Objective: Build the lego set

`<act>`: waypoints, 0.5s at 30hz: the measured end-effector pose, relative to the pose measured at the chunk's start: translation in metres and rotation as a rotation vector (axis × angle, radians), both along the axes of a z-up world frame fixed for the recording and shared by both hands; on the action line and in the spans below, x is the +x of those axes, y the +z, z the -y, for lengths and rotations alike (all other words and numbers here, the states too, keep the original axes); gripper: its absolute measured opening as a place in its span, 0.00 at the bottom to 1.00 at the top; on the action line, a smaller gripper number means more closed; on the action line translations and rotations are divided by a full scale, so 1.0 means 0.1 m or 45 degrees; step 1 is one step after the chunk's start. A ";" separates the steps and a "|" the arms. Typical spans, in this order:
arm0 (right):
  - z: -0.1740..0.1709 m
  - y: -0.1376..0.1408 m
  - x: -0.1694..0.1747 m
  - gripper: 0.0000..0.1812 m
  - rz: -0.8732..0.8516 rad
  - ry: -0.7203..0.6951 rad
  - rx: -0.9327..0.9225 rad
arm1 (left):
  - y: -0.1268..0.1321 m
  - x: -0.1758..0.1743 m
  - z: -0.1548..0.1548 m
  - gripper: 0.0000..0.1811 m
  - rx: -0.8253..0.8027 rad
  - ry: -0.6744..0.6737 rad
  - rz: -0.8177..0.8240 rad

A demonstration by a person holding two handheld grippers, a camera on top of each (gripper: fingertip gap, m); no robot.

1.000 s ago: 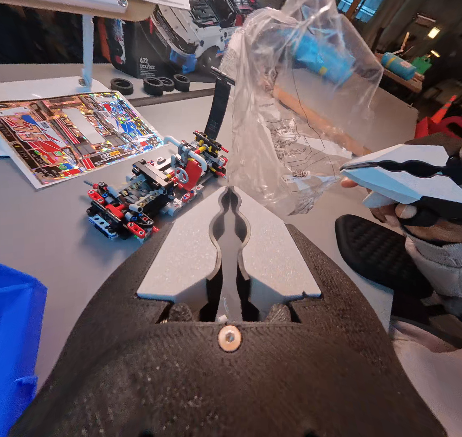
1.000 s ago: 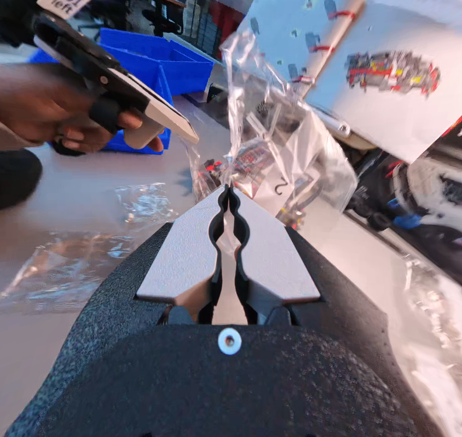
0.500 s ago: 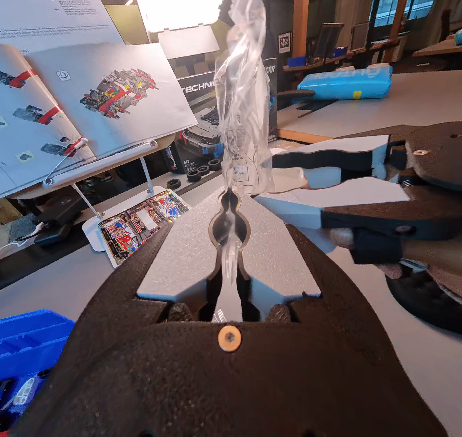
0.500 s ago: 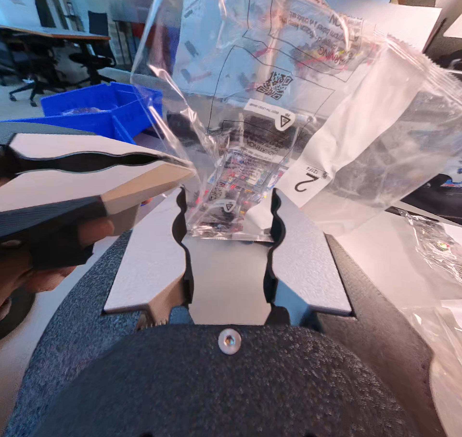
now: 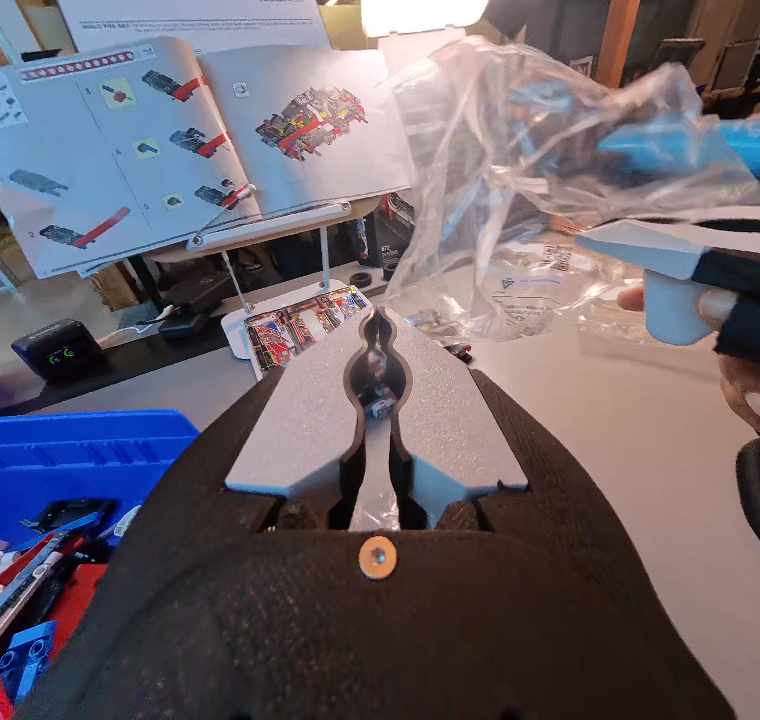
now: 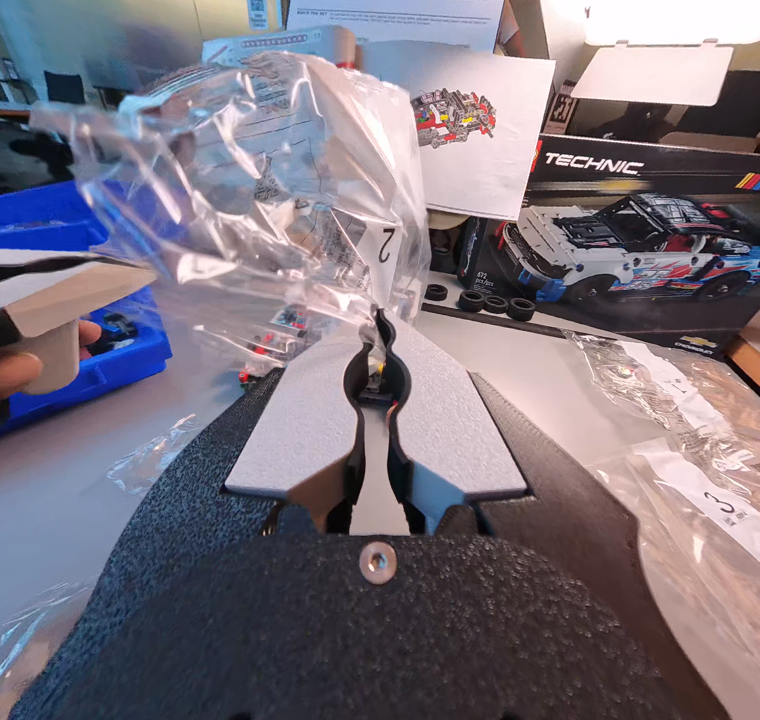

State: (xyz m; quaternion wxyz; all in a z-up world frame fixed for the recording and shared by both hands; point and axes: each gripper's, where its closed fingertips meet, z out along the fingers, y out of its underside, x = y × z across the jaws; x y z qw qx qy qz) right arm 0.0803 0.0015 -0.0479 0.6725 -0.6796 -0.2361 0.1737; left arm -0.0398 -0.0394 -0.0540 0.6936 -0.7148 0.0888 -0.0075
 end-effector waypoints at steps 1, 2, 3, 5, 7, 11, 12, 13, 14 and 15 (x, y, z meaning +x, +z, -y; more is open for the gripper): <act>-0.01 -0.03 -0.01 0.00 0.028 -0.002 -0.006 | -0.05 0.09 0.01 0.00 -0.029 -0.032 -0.022; -0.01 -0.05 -0.03 0.00 0.061 0.003 0.000 | -0.07 0.16 0.02 0.00 -0.027 -0.061 -0.026; -0.01 -0.04 -0.03 0.00 0.076 -0.001 0.028 | -0.07 0.20 0.04 0.00 -0.023 -0.089 -0.025; 0.04 -0.02 -0.07 0.00 0.121 0.013 0.077 | -0.10 0.24 0.03 0.09 -0.059 -0.132 -0.025; 0.08 -0.07 -0.15 0.00 0.205 0.053 0.089 | -0.11 0.25 0.01 0.20 -0.086 -0.162 -0.050; 0.21 -0.13 -0.35 0.00 0.315 0.130 0.144 | -0.11 0.34 -0.04 0.11 -0.111 -0.252 -0.107; 0.23 -0.12 -0.37 0.00 0.338 0.123 0.164 | -0.10 0.25 -0.09 0.00 -0.096 -0.193 -0.137; 0.21 -0.11 -0.33 0.00 0.352 0.094 0.174 | -0.09 0.05 -0.15 0.00 -0.089 -0.079 -0.155; 0.16 -0.09 -0.24 0.00 0.339 0.050 0.165 | -0.12 -0.13 -0.18 0.00 -0.114 -0.022 -0.130; 0.10 -0.08 -0.12 0.00 0.299 0.019 0.125 | -0.14 -0.25 -0.20 0.00 -0.142 -0.028 -0.024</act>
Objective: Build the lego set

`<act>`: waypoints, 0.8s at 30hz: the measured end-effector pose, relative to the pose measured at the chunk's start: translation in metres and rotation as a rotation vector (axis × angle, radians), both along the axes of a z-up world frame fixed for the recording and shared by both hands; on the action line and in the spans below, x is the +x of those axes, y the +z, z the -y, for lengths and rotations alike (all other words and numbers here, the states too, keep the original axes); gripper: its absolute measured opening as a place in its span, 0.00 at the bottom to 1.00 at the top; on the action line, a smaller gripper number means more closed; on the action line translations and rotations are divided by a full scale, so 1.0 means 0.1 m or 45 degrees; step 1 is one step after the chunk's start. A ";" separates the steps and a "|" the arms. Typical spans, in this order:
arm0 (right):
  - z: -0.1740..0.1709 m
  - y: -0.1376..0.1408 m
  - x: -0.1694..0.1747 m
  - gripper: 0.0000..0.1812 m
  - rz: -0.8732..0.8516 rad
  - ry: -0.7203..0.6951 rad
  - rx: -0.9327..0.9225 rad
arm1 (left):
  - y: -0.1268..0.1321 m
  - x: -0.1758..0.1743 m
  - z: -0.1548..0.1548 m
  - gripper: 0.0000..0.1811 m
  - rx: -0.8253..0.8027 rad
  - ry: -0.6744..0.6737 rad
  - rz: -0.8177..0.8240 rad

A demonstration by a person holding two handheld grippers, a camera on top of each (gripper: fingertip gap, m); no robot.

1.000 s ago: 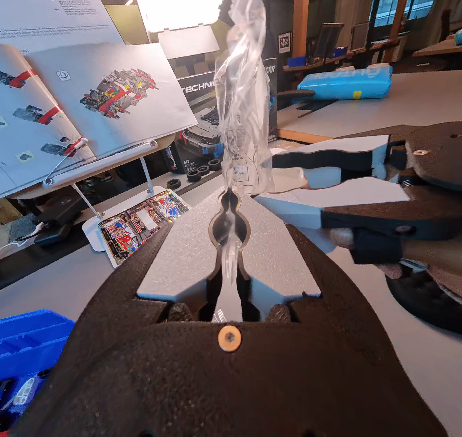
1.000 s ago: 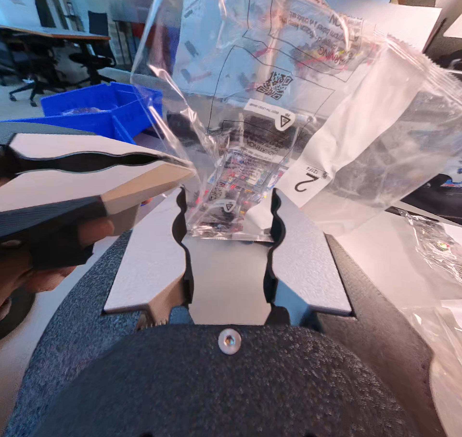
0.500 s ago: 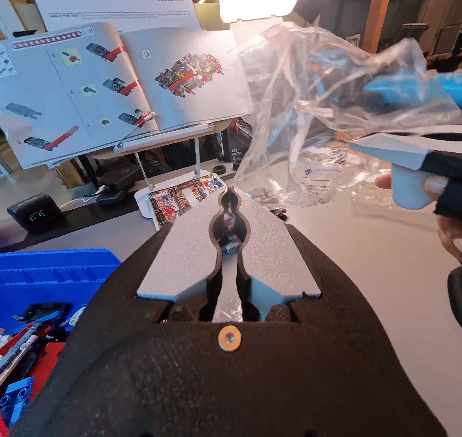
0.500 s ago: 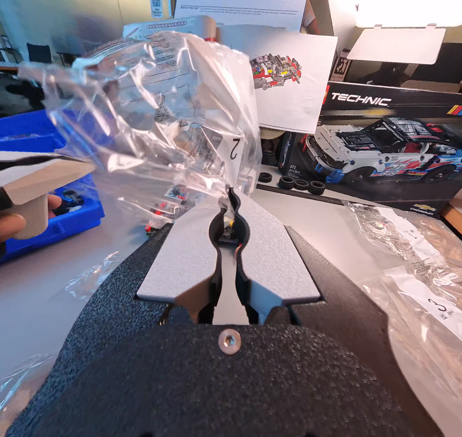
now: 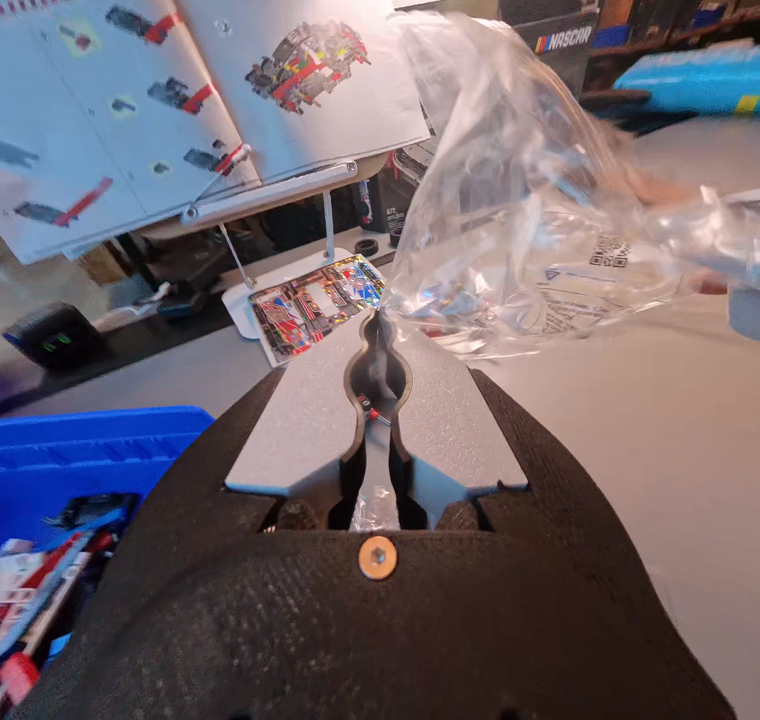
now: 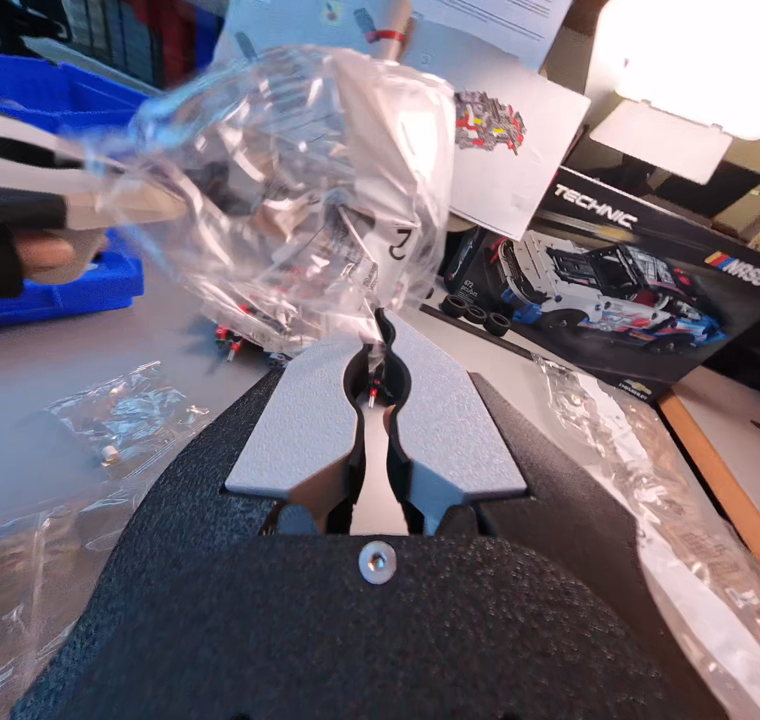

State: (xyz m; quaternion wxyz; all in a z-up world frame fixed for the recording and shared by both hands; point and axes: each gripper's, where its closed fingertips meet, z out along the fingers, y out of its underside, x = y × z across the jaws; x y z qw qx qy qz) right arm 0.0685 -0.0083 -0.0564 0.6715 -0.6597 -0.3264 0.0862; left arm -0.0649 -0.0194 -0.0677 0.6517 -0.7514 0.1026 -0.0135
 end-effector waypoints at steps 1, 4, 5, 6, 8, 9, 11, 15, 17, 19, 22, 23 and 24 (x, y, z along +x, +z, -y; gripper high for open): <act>-0.04 -0.01 0.08 0.00 -0.047 -0.003 -0.048 | -0.03 -0.05 0.00 0.00 -0.039 -0.036 0.109; -0.03 -0.03 0.05 0.00 -0.057 0.006 -0.065 | -0.14 -0.08 -0.05 0.00 -0.075 0.000 0.080; -0.02 -0.03 0.04 0.00 -0.058 -0.002 -0.049 | -0.18 -0.08 -0.06 0.00 -0.084 0.018 0.057; -0.03 -0.02 0.05 0.00 -0.071 -0.008 -0.050 | -0.22 -0.05 -0.07 0.00 -0.106 0.001 0.071; -0.06 -0.03 0.11 0.00 -0.078 -0.015 -0.073 | -0.33 0.10 -0.05 0.00 -0.185 -0.128 0.125; -0.08 -0.06 0.13 0.00 -0.049 -0.009 -0.097 | -0.36 0.19 -0.03 0.13 -0.220 -0.210 0.171; -0.10 -0.09 0.18 0.00 0.004 -0.027 -0.109 | -0.32 0.33 0.11 0.31 -0.255 -0.376 0.260; -0.16 -0.10 0.38 0.00 0.113 -0.104 -0.095 | -0.34 0.17 0.41 0.29 -0.363 -0.463 0.253; -0.22 -0.12 0.52 0.00 0.218 -0.161 -0.068 | -0.63 -0.02 0.52 0.28 -0.548 -0.420 0.188; -0.26 -0.11 0.64 0.00 0.288 -0.187 -0.042 | -0.98 -0.19 0.61 0.27 -0.717 -0.376 0.147; -0.36 -0.19 0.79 0.00 0.489 -0.219 -0.041 | -1.45 -0.33 0.70 0.28 -0.901 -0.319 0.090; -0.39 -0.23 0.82 0.00 0.553 -0.217 -0.047 | -1.52 -0.35 0.69 0.27 -0.911 -0.299 0.085; -0.41 -0.29 0.83 0.00 0.612 -0.198 -0.070 | -1.57 -0.36 0.67 0.27 -0.919 -0.294 0.094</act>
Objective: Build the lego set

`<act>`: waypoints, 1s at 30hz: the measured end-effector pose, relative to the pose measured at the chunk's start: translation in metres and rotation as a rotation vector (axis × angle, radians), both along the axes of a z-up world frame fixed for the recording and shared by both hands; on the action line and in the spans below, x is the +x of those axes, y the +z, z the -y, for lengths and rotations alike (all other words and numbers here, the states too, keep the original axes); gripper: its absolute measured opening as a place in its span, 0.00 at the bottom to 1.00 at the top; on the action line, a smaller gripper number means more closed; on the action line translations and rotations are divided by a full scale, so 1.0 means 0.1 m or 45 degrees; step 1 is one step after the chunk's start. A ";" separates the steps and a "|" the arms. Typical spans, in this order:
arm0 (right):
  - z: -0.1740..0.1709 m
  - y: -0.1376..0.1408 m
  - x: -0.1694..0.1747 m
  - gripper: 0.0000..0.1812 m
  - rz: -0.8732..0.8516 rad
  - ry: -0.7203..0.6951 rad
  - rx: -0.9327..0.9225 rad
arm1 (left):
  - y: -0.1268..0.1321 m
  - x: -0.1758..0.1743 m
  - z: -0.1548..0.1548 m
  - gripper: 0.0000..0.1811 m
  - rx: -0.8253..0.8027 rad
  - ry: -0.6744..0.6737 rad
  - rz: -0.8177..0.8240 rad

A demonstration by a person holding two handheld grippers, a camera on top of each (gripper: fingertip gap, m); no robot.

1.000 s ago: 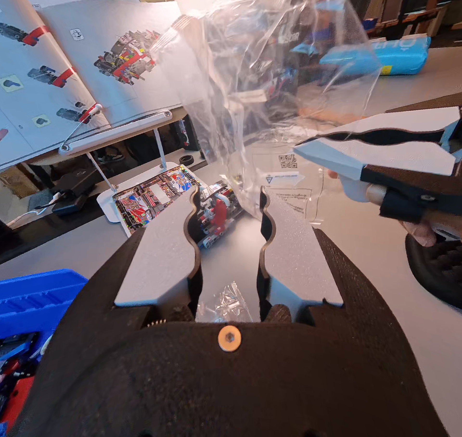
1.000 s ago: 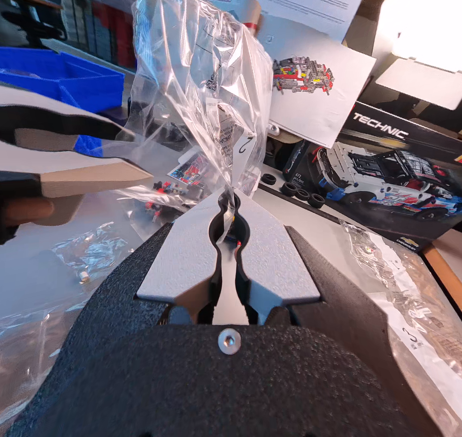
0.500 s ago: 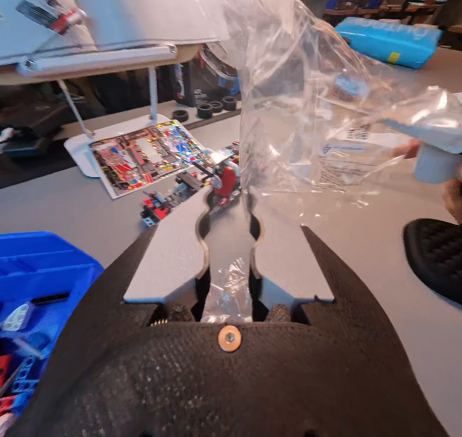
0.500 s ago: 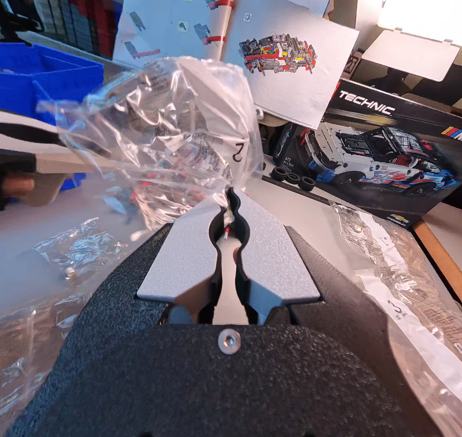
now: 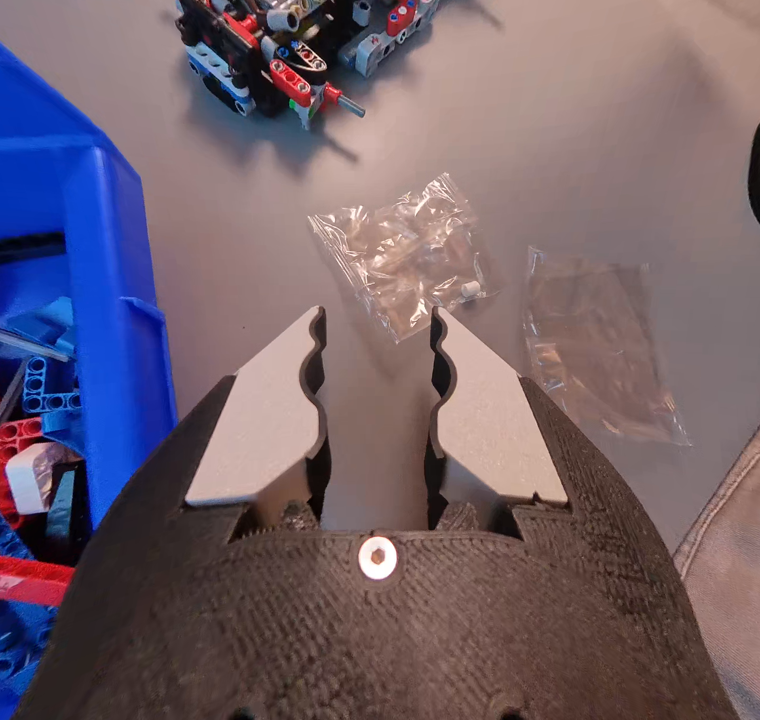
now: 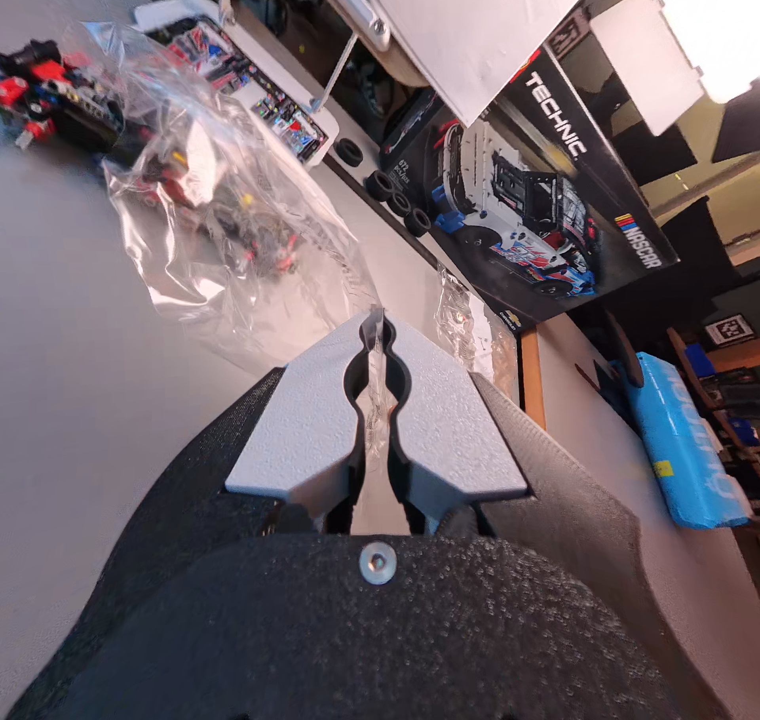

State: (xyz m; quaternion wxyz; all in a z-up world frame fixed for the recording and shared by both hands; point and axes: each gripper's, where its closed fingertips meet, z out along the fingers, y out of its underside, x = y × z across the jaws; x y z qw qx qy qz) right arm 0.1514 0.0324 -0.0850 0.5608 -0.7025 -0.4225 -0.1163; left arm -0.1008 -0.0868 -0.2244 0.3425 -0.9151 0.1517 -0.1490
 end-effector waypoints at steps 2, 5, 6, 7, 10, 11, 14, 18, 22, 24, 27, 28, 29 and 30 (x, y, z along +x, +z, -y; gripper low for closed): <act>-0.01 -0.08 -0.01 0.00 0.071 0.035 -0.044 | 0.06 0.06 -0.05 0.27 0.055 -0.014 0.028; 0.03 -0.23 -0.11 0.00 0.139 0.097 -0.138 | 0.42 0.43 -0.09 0.27 0.250 -0.168 0.140; 0.07 -0.30 -0.18 0.00 0.152 0.130 -0.181 | 0.56 0.64 -0.06 0.28 0.280 -0.237 0.247; 0.11 -0.36 -0.25 0.00 0.164 0.154 -0.225 | 0.70 0.85 -0.02 0.29 0.298 -0.306 0.369; 0.23 -0.48 -0.48 0.00 0.134 0.234 -0.311 | 0.85 1.22 -0.07 0.34 0.314 -0.309 0.501; 0.30 -0.51 -0.58 0.00 0.094 0.276 -0.354 | 0.78 1.22 -0.17 0.34 0.321 -0.247 0.447; 0.49 -0.55 -0.79 0.00 -0.016 0.393 -0.474 | 0.67 1.11 -0.45 0.22 0.346 -0.107 0.408; 0.82 -0.48 -0.98 0.07 -0.198 0.625 -0.646 | 0.76 0.95 -0.52 0.00 0.348 -0.130 0.467; 0.79 -0.27 -0.88 0.00 -0.363 0.678 -0.612 | 0.73 0.75 -0.48 0.00 0.304 -0.209 0.343; 0.69 -0.25 -0.78 0.00 -0.349 0.629 -0.548 | 0.71 0.74 -0.45 0.00 0.255 -0.234 0.330; 0.67 -0.23 -0.76 0.00 -0.335 0.579 -0.505 | 0.50 0.59 -0.53 0.00 0.212 -0.204 0.086; 0.68 -0.20 -0.77 0.00 -0.346 0.568 -0.496 | 0.44 0.58 -0.56 0.00 0.198 -0.210 0.059; 0.68 -0.18 -0.78 0.00 -0.347 0.556 -0.484 | 0.39 0.59 -0.58 0.00 0.170 -0.224 0.062; 0.67 -0.16 -0.79 0.00 -0.337 0.551 -0.461 | 0.34 0.62 -0.57 0.00 0.125 -0.260 0.075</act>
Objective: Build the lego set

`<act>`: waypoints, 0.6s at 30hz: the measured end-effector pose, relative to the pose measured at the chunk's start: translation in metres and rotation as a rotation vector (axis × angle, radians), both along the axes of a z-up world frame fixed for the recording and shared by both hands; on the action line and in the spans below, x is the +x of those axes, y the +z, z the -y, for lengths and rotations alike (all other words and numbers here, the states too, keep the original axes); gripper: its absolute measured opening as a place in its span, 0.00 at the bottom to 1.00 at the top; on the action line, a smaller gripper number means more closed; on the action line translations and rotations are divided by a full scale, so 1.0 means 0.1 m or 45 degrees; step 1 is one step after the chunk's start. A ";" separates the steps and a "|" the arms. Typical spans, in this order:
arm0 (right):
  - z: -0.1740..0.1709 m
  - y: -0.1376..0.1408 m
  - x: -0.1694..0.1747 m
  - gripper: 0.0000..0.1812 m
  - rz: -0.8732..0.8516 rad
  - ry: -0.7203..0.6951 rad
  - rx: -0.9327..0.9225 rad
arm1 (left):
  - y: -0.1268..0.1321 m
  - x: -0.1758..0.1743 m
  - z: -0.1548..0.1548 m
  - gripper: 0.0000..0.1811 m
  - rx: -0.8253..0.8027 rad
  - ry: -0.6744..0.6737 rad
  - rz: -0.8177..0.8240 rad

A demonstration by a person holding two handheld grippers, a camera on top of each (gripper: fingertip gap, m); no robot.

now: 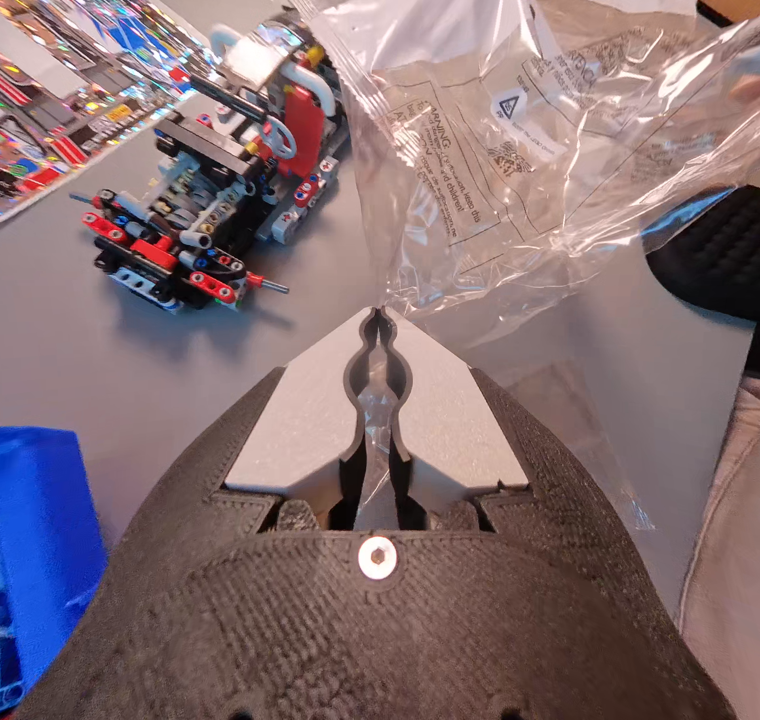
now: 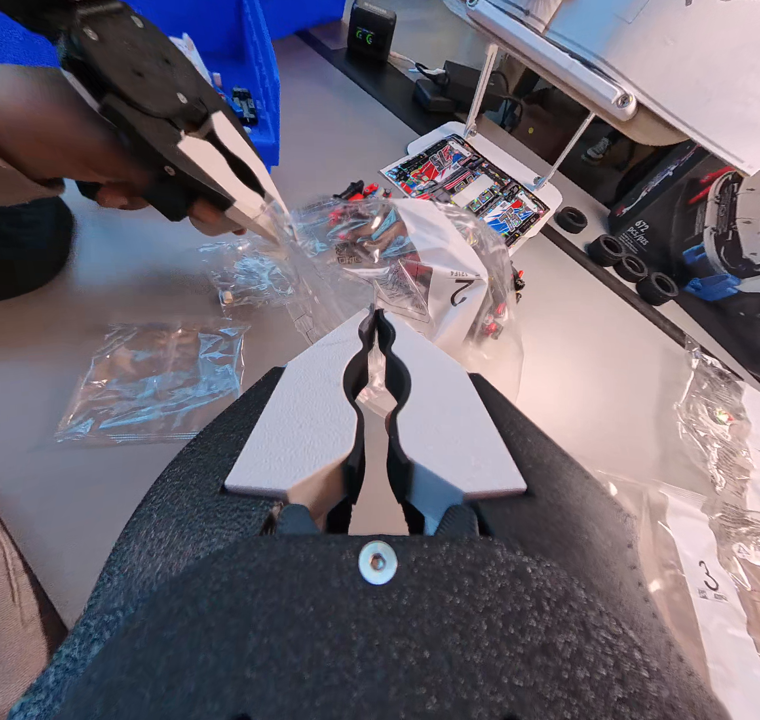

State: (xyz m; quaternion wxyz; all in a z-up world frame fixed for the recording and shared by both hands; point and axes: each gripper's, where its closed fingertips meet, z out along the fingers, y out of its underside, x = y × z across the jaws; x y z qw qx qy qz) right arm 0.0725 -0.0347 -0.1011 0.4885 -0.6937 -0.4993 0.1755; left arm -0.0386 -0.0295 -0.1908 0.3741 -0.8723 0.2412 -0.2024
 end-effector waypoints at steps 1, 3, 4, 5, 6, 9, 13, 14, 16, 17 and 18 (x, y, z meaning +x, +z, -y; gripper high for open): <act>0.00 0.01 -0.01 0.00 0.013 -0.003 0.019 | -0.03 0.04 0.02 0.00 -0.031 -0.050 -0.001; 0.01 0.01 -0.02 0.00 0.048 0.022 0.039 | -0.02 0.17 0.07 0.00 -0.038 -0.184 0.024; 0.03 -0.02 -0.03 0.00 0.076 0.046 0.030 | -0.02 0.21 0.10 0.00 -0.076 -0.229 0.046; 0.04 -0.05 -0.04 0.02 0.106 0.070 0.030 | -0.03 0.25 0.11 0.00 -0.102 -0.268 0.064; 0.05 -0.09 -0.05 0.03 0.145 0.091 0.037 | -0.04 0.26 0.12 0.00 -0.131 -0.299 0.077; 0.04 -0.17 -0.01 0.04 0.279 0.141 0.073 | -0.06 0.30 0.15 0.00 -0.196 -0.358 0.111; 0.06 -0.18 -0.01 0.06 0.445 0.232 0.128 | -0.10 0.30 0.15 0.00 -0.238 -0.419 0.076; 0.07 -0.16 -0.02 0.08 0.469 0.253 0.133 | -0.11 0.30 0.15 0.00 -0.246 -0.431 0.070; 0.08 -0.15 -0.05 0.08 0.497 0.292 0.103 | -0.12 0.29 0.14 0.00 -0.258 -0.455 0.058; 0.08 -0.14 -0.07 0.06 0.495 0.298 0.084 | -0.13 0.29 0.13 0.00 -0.259 -0.466 0.053; 0.07 -0.13 -0.09 0.04 0.479 0.300 0.057 | -0.14 0.28 0.13 0.00 -0.263 -0.477 0.051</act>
